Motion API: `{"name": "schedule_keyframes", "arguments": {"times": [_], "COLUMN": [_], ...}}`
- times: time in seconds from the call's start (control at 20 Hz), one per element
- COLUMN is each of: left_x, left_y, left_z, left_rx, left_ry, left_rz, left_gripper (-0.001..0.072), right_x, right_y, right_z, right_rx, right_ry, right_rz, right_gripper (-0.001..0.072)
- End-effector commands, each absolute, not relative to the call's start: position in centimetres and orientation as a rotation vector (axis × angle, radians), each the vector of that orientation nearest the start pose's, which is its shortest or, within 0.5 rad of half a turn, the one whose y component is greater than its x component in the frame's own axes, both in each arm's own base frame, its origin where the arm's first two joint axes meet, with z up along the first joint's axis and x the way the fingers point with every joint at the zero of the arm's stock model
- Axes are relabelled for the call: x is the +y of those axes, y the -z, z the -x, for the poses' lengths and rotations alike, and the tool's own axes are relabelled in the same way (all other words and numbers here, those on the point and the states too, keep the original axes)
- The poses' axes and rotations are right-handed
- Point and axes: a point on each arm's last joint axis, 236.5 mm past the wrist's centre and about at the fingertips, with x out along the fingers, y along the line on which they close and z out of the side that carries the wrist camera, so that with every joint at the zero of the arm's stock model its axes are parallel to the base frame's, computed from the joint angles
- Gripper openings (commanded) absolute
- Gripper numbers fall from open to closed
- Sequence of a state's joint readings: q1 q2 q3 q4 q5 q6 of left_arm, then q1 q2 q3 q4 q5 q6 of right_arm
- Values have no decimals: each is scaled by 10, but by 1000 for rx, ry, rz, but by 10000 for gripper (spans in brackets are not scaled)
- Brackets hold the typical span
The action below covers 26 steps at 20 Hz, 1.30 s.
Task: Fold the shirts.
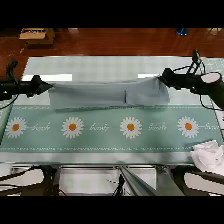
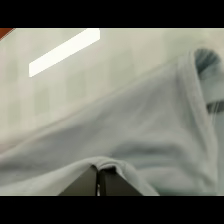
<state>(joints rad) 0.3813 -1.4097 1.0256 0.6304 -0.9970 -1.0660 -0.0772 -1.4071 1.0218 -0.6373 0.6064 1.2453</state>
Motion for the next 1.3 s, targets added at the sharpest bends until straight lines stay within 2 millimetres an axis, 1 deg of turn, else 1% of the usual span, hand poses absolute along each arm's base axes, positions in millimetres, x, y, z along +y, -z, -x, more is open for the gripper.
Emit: {"name": "schedule_keyframes", "arguments": {"times": [0.0,0.1,0.25,0.3,0.35,0.4,0.45,0.5,0.55,0.6,0.65,0.7,0.75,0.8,0.85,0.9,1.0,1.1,1.2,1.25], "left_x": [21,18,-4,-10,-14,-15,-15,-12,-8,-6,-5,-6,-8,-11,-15,-19,-25,-30,-34,-35], "left_y": [16,32,53,58,60,60,57,54,49,43,37,32,28,26,26,25,25,25,25,25], "left_z": [-462,-461,-456,-455,-455,-455,-455,-455,-453,-450,-446,-441,-435,-430,-426,-424,-423,-422,-423,-423], "left_rx": [922,957,1030,1044,1053,1053,1053,1053,1055,1057,1063,1075,1090,1106,1120,1127,1133,1134,1129,1128], "left_ry": [189,191,234,244,251,253,258,265,283,311,347,384,412,436,455,472,491,508,522,524], "left_rz": [722,739,750,748,746,745,746,753,756,750,745,743,749,757,761,755,745,727,704,700], "left_gripper": [21,21,21,23,26,87,250,400,472,496,496,496,496,495,495,496,495,495,495,494], "right_x": [56,58,69,71,71,67,60,51,37,21,0,-20,-36,-45,-46,-42,-21,3,30,43], "right_y": [0,9,30,34,36,35,31,25,21,22,27,35,46,55,63,70,78,81,87,94], "right_z": [-522,-528,-522,-520,-519,-520,-520,-518,-512,-503,-490,-476,-462,-449,-442,-438,-442,-455,-464,-463], "right_rx": [776,794,858,872,878,873,863,854,861,888,938,998,1064,1120,1161,1187,1196,1169,1165,1186], "right_ry": [-122,-124,-141,-145,-148,-143,-145,-155,-157,-142,-96,-41,12,36,34,26,-50,-119,-175,-191], "right_rz": [-685,-692,-695,-698,-696,-691,-676,-636,-567,-486,-420,-384,-386,-415,-463,-531,-664,-777,-846,-845], "right_gripper": [31,32,34,34,53,193,370,393,392,392,392,411,500,540,552,602,602,602,600,600]}}
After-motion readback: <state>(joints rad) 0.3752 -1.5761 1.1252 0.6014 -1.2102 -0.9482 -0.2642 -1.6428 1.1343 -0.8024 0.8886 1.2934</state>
